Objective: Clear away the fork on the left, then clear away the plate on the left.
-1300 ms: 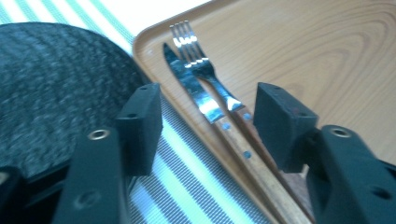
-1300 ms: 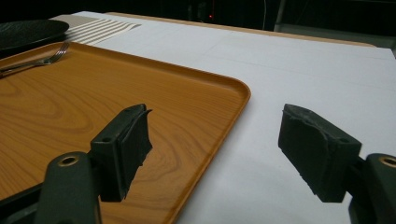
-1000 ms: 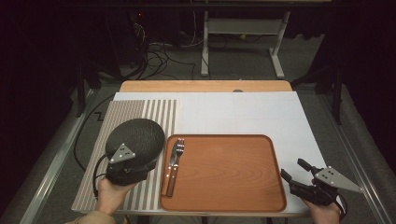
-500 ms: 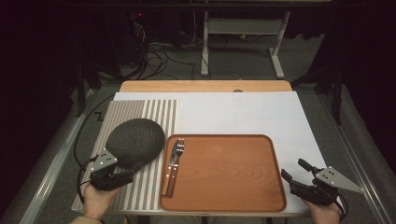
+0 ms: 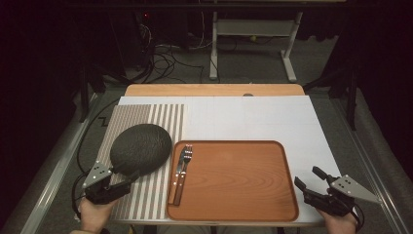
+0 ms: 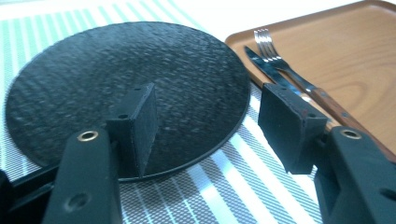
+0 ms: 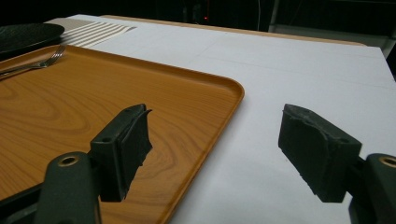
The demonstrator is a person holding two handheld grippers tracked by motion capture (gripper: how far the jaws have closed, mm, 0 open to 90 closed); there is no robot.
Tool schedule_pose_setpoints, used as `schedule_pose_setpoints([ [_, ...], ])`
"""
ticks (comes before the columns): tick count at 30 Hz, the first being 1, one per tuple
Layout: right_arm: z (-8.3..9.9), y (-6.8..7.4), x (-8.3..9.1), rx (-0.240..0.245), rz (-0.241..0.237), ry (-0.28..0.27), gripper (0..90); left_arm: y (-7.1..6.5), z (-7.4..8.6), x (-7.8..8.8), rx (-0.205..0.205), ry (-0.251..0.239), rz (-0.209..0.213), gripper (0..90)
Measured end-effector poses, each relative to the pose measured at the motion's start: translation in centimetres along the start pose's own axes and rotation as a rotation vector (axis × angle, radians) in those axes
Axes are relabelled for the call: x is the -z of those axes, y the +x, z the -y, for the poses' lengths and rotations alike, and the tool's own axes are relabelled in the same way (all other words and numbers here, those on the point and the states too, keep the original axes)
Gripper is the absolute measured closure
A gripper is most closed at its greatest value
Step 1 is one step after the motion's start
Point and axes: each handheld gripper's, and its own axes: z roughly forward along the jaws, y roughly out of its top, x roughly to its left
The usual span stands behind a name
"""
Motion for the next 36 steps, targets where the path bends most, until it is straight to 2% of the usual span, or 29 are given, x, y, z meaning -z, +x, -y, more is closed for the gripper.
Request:
schedule_pose_setpoints([
  [8,0.0,0.0,0.1,-0.003,0.003,-0.003,25.3,1.0,1.5,0.6,0.033,-0.031,-0.013,35.3],
  [14,0.1,-0.1,0.4,-0.008,0.006,-0.012,25.3,1.3,2.1,0.7,0.035,-0.062,-0.053,35.2],
  [19,0.1,0.0,0.6,-0.011,0.008,-0.014,25.3,1.7,2.7,0.6,0.058,-0.072,-0.069,35.2],
  [22,0.1,0.0,0.7,-0.013,0.012,-0.019,25.3,1.9,3.0,0.4,0.058,-0.06,-0.085,35.2],
  [29,0.1,0.0,0.9,-0.012,0.013,-0.02,25.3,1.7,3.1,0.3,0.045,-0.06,-0.089,35.2],
  [36,0.1,0.0,0.8,-0.013,0.024,-0.016,25.3,1.7,3.0,0.3,0.046,-0.068,-0.076,35.2],
])
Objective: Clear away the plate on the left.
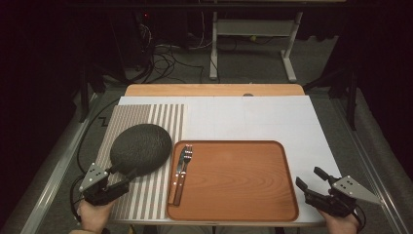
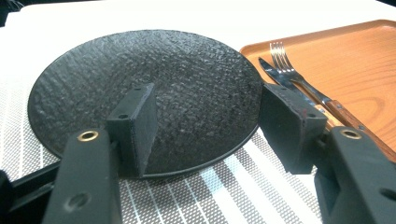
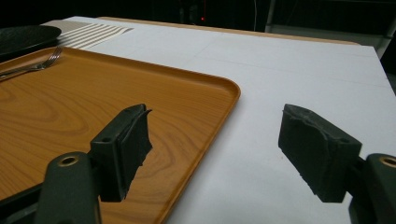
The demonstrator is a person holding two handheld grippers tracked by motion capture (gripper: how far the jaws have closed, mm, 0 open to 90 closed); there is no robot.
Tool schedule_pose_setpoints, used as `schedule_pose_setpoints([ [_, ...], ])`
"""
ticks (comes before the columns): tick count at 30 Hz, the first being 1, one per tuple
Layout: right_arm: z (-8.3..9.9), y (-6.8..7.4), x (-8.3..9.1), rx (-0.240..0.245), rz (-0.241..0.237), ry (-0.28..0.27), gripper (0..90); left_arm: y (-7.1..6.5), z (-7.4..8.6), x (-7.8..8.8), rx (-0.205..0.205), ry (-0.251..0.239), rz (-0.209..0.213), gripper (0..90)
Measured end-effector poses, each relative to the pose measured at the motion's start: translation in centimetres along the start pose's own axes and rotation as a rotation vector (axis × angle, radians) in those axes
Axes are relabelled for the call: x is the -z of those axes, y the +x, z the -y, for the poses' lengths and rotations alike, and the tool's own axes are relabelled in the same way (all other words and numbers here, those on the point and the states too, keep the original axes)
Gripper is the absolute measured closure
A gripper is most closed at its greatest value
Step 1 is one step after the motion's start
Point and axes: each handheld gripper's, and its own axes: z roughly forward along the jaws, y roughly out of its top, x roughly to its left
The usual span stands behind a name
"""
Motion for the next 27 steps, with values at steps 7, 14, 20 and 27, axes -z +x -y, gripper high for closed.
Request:
schedule_pose_setpoints([
  [7,0.0,0.0,-0.2,-0.003,-0.001,0.005,25.3,0.4,0.1,0.6,0.051,-0.056,-0.01,35.2],
  [14,0.0,0.0,-0.1,-0.005,-0.005,0.001,25.3,-0.2,-0.1,0.4,0.027,-0.056,-0.004,35.2],
  [20,0.0,-0.1,-0.1,-0.008,-0.003,0.003,25.3,-0.8,-0.6,0.1,0.007,-0.067,0.013,35.3],
  [27,0.0,0.0,0.0,0.002,-0.009,0.0,25.3,-1.6,-1.0,-0.4,-0.014,-0.066,0.036,35.2],
])
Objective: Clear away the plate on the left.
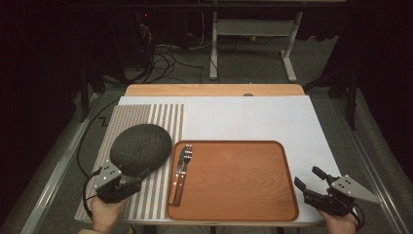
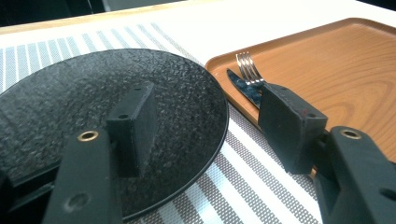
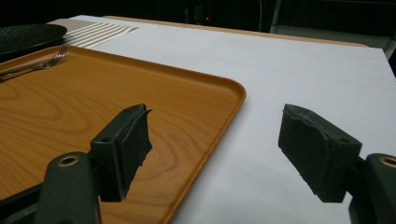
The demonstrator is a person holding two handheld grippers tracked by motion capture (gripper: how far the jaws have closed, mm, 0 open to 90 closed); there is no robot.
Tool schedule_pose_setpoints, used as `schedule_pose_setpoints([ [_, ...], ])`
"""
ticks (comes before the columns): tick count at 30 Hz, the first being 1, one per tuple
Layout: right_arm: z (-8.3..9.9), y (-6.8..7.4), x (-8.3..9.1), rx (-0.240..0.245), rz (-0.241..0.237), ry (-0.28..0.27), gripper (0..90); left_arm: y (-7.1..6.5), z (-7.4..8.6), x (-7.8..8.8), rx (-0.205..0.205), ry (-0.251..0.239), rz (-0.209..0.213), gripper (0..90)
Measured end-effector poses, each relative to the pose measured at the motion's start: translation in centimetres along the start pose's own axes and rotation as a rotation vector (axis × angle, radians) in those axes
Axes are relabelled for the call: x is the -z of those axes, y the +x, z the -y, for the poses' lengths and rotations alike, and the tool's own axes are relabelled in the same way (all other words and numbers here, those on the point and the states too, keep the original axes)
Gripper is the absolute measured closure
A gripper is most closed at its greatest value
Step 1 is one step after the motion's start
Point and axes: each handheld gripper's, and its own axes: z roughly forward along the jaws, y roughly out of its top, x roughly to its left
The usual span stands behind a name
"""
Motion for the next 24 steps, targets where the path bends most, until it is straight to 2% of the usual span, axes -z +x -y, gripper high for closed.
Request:
schedule_pose_setpoints([
  [14,-0.1,0.0,-0.4,0.005,-0.014,0.002,25.3,-1.0,-0.6,-0.9,-0.033,0.0,0.015,35.3],
  [24,-0.1,0.0,-0.4,0.005,-0.014,0.004,25.3,-1.7,-1.0,-1.9,-0.062,0.016,0.045,35.3],
])
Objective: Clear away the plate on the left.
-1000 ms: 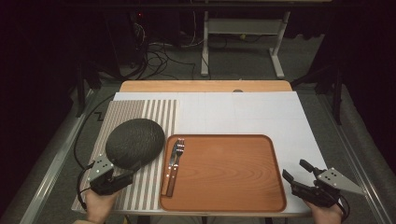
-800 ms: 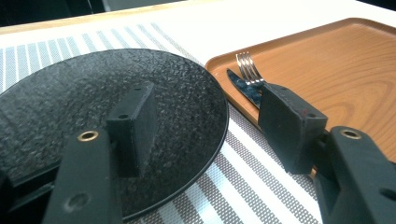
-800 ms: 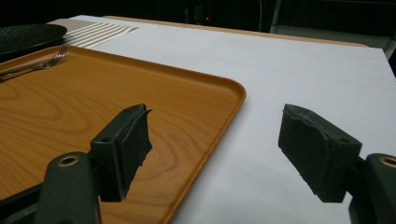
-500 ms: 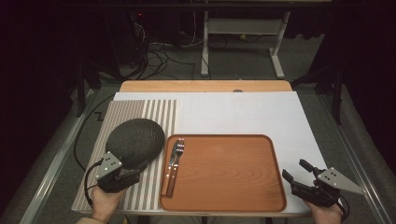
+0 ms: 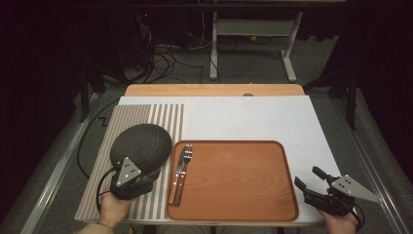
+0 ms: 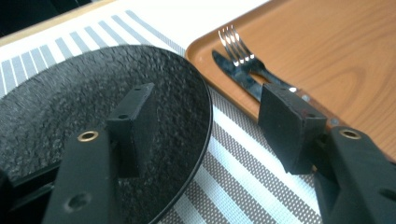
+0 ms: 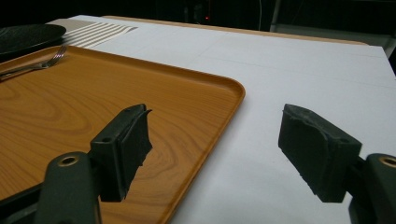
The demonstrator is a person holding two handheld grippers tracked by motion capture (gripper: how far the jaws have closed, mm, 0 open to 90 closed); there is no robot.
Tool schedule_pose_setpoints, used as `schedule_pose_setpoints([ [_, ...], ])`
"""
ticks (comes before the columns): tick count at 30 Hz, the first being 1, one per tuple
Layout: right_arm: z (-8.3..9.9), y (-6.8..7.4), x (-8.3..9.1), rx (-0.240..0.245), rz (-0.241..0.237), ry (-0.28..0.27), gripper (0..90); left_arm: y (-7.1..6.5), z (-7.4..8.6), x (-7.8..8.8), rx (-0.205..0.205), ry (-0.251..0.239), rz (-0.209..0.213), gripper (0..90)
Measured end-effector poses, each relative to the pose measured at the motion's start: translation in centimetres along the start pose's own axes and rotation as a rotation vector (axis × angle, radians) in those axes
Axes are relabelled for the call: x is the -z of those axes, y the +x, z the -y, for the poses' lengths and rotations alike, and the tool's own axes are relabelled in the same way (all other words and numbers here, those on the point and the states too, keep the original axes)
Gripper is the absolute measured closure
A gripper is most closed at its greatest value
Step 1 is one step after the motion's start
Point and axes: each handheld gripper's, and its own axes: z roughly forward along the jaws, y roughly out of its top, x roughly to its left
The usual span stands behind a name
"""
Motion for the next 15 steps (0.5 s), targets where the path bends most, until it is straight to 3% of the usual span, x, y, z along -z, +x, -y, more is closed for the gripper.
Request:
schedule_pose_setpoints([
  [9,0.0,-0.1,0.0,-0.007,0.0,0.0,25.3,-1.0,-0.5,-1.0,-0.12,0.07,-0.034,35.3],
  [15,0.0,-0.1,0.0,-0.006,0.0,0.0,25.3,-1.4,-0.8,-1.4,-0.167,0.133,-0.054,35.3],
])
